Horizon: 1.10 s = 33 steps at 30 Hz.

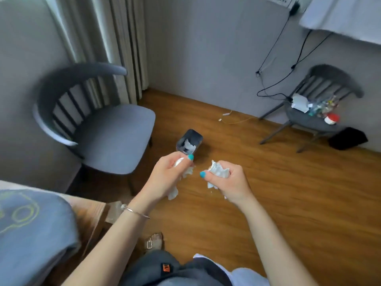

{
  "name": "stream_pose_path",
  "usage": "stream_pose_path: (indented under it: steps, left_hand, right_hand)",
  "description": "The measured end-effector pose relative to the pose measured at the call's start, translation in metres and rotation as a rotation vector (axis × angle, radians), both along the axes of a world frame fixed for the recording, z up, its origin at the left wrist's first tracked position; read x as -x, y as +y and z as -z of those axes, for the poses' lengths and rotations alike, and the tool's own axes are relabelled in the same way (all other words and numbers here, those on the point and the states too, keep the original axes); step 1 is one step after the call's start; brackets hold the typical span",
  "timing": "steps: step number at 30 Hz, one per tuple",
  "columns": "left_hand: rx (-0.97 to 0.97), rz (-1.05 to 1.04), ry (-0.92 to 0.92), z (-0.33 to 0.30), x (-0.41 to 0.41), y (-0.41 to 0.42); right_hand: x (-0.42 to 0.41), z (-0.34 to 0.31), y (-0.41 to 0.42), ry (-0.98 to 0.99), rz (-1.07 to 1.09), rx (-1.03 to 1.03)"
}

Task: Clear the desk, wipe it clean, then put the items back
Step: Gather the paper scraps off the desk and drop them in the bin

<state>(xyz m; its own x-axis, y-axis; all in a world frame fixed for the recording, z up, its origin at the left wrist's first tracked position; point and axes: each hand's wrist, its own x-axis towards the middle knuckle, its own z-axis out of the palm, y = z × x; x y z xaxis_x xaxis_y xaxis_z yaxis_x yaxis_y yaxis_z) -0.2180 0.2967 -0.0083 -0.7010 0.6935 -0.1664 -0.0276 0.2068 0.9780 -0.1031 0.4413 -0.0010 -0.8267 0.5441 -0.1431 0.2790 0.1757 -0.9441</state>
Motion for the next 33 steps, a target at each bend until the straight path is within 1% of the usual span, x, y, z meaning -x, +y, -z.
stream_pose_path:
  steps: [3, 8, 10, 12, 14, 17, 19, 22, 26, 29, 33]
  left_hand:
    - [0.030, 0.007, -0.042, 0.021, 0.034, 0.041]
    - [0.102, -0.077, -0.080, 0.068, 0.100, 0.115]
    - [0.127, -0.113, -0.051, 0.089, 0.131, 0.149]
    - [0.146, -0.141, -0.031, 0.111, 0.160, 0.181]
    - [0.157, -0.160, -0.007, 0.133, 0.184, 0.210]
    - [0.175, -0.234, 0.005, 0.167, 0.219, 0.251]
    - [0.196, -0.265, -0.005, 0.188, 0.244, 0.282]
    - [0.232, -0.284, -0.051, 0.221, 0.274, 0.326]
    - [0.228, -0.314, -0.166, 0.277, 0.304, 0.371]
    - [0.277, -0.343, -0.200, 0.335, 0.319, 0.392]
    - [0.405, -0.193, -0.181, 0.428, 0.333, 0.409]
  right_hand:
    - [0.038, 0.008, 0.035, -0.024, 0.016, -0.015]
    - [0.103, 0.039, 0.106, -0.097, -0.024, 0.003]
    - [0.135, 0.060, 0.140, -0.129, -0.008, 0.015]
    - [0.166, 0.087, 0.177, -0.165, 0.054, 0.030]
    - [0.197, 0.115, 0.214, -0.197, 0.120, 0.076]
    - [0.244, 0.155, 0.266, -0.284, 0.153, 0.129]
    - [0.273, 0.178, 0.294, -0.318, 0.138, 0.119]
    - [0.310, 0.210, 0.324, -0.377, 0.053, 0.105]
    - [0.343, 0.273, 0.359, -0.430, 0.057, 0.086]
    - [0.362, 0.338, 0.376, -0.481, 0.116, 0.093]
    - [0.378, 0.420, 0.388, -0.465, 0.251, 0.126]
